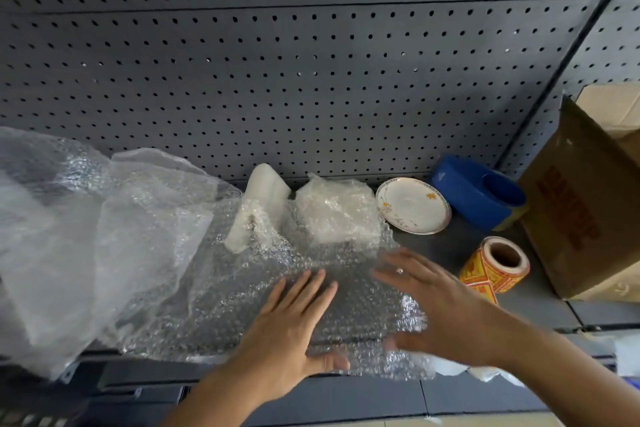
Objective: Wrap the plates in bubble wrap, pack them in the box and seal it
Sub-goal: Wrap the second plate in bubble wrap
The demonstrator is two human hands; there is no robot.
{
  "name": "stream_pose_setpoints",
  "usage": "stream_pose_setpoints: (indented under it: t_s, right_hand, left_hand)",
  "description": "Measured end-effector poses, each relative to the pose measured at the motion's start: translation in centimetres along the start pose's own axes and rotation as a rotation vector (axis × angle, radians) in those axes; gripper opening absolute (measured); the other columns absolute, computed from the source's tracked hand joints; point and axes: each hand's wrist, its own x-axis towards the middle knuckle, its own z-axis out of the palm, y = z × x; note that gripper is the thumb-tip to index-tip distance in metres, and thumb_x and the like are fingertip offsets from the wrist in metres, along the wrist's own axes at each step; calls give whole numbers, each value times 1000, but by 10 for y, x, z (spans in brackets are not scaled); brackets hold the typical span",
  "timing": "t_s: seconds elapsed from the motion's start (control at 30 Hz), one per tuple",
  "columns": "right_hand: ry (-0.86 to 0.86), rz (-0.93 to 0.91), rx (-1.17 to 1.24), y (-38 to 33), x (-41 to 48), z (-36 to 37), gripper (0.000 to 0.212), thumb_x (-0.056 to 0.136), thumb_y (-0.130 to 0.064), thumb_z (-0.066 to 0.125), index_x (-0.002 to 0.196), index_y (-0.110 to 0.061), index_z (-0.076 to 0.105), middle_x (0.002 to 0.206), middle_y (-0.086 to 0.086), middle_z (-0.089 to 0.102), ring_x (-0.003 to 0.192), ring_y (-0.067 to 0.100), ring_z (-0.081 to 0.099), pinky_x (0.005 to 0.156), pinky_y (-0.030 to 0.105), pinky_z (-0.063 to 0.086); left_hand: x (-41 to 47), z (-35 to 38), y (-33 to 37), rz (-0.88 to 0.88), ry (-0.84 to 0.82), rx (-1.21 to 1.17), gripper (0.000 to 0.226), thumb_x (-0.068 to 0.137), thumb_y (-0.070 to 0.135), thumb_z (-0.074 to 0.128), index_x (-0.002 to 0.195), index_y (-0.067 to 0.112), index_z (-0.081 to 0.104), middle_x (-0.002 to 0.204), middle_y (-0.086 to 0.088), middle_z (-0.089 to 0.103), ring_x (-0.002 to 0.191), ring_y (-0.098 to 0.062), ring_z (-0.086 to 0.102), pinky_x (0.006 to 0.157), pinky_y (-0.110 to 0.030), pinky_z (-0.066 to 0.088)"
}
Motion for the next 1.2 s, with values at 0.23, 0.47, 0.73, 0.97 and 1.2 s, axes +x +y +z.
stream_pose_setpoints:
  t_s: [0.23,0.47,0.73,0.97,1.2]
  right_hand:
    - [-43,-91,-304,-16,-6,49,95,73,-64,66,155,-39,26,165,4,24,153,25,15,122,39,8]
    - [210,-63,98,-27,-27,-1,60,91,-12,62,115,-65,51,114,-22,68,102,-1,65,81,27,57]
    - [123,-219,731,-71,-49,-143,13,89,-41,70,100,-36,75,91,5,76,81,16,74,72,23,58]
    - [82,-152,745,-60,-5,-175,16,88,-27,66,100,-21,73,87,8,75,67,23,71,63,25,55]
    - [-16,56,288,-1,68,-113,15,94,-21,69,98,-35,72,88,-14,75,75,6,72,70,20,48]
  left_hand:
    - [-29,-4,-16,-1,-108,-22,130,73,88,58,153,38,-32,151,19,-51,138,-2,-50,115,-32,-31]
    - [-74,-14,-34,29,310,-53,50,87,35,75,133,48,59,135,29,61,118,5,63,104,-26,51]
    - [-139,-173,-33,-211,368,-405,17,77,67,71,92,58,69,79,22,75,65,-4,72,61,-29,61]
    - [-105,-262,-50,-201,434,-361,7,71,44,76,77,43,74,59,6,70,43,-13,59,43,-16,44]
    - [-8,-203,-83,-270,210,-17,11,87,45,77,92,42,68,90,22,68,86,-5,65,73,-31,52]
